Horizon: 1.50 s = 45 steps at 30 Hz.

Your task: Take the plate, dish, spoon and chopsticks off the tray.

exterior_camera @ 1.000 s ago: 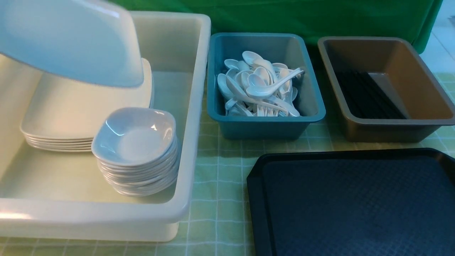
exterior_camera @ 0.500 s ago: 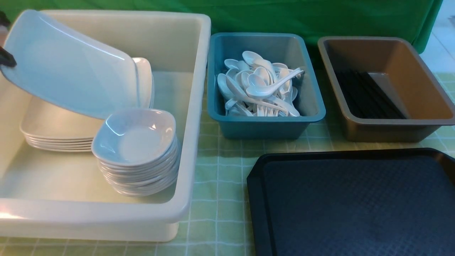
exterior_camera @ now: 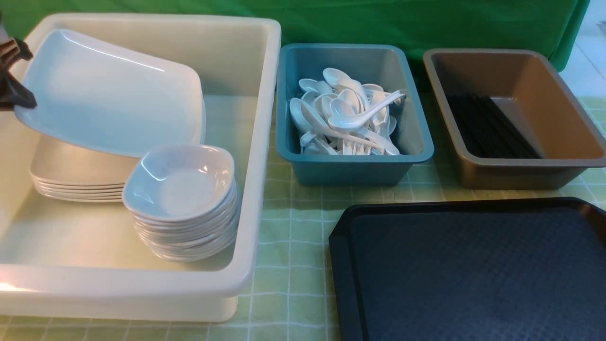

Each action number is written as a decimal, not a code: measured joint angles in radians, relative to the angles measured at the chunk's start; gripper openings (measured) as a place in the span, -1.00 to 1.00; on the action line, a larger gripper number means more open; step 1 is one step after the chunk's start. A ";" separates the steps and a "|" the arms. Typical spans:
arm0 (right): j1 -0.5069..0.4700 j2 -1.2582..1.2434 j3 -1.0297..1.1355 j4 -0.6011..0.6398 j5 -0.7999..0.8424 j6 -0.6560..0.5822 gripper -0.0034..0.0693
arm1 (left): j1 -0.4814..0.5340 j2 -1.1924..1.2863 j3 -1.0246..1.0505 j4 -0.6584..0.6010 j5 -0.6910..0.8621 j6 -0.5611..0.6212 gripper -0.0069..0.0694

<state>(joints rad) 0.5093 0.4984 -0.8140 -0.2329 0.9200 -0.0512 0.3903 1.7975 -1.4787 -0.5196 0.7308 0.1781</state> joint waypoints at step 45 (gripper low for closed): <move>0.000 -0.378 0.351 -0.088 -0.420 0.286 -0.88 | -0.002 -0.234 -0.191 0.036 0.483 0.066 -0.85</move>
<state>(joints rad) 0.5093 0.1208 -0.4629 -0.3209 0.4999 0.2348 0.3887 1.5636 -1.6695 -0.4836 1.2142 0.2439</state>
